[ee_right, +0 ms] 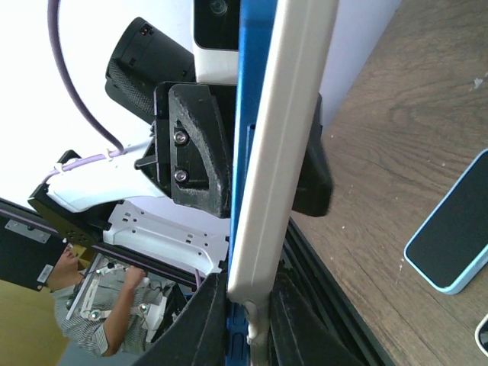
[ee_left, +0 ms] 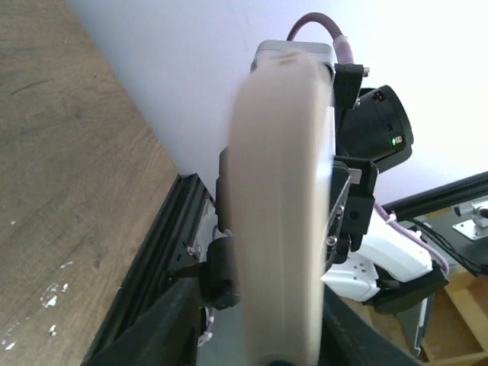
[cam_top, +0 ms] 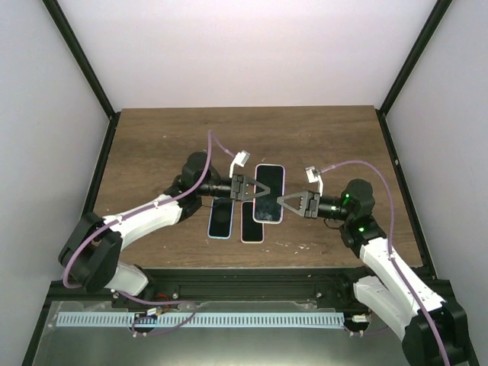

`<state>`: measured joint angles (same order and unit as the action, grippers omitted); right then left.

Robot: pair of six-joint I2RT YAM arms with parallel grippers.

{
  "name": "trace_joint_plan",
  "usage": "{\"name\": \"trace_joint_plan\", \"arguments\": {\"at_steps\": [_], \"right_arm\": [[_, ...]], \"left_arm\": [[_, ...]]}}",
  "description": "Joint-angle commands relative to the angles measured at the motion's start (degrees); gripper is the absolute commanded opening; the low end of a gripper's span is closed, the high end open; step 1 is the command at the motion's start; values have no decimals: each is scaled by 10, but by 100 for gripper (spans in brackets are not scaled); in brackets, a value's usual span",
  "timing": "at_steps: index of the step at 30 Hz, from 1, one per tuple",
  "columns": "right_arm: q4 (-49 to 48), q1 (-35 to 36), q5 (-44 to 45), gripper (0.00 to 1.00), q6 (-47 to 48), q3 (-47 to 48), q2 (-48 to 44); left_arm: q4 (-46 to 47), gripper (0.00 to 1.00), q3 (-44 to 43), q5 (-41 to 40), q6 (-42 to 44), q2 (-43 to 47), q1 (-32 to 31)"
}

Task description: Put the phone into the phone case

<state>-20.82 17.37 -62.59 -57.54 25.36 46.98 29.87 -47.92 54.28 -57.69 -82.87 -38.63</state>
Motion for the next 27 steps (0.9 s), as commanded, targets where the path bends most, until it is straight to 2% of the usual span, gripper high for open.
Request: {"name": "trace_joint_plan", "arguments": {"at_steps": [1,4,7,9,12,13,14,15,18,20,21,22,24,27], "right_arm": [[17,8,-33,1,29,41,-27],[3,8,-49,3,25,43,-28],[-21,8,-64,22,13,40,-41],[-42,8,-78,29,3,38,-49],[-82,8,-91,29,-23,27,-59],[-90,7,-89,24,-31,24,-61],[-97,8,-87,12,-42,22,-62],[-106,8,-86,4,-52,19,-62],[-118,8,-81,1,-68,21,-67],[-51,8,-62,1,-35,40,-71],[0,7,-52,1,-8,55,-71],[41,7,-42,1,12,67,-68],[60,8,-38,2,24,74,-66],[11,8,-54,29,-9,59,-67]], "left_arm": [[-36,34,-9,-30,28,-5,6],[-23,15,-7,-23,22,-6,6],[-18,10,-9,-15,23,-7,7],[-18,8,-10,-14,27,-7,7],[-3,8,-10,-10,18,-13,8],[13,10,-9,-7,8,-18,7],[31,13,-6,-2,-3,-22,7],[45,17,-5,0,-13,-25,7],[47,37,-4,-1,-19,-29,6],[47,42,-1,-3,-22,-25,5],[45,38,1,-3,-22,-22,5],[42,28,0,-4,-20,-19,3],[37,11,-1,-5,-14,-18,3],[45,5,-1,-10,-18,-17,3]]}}
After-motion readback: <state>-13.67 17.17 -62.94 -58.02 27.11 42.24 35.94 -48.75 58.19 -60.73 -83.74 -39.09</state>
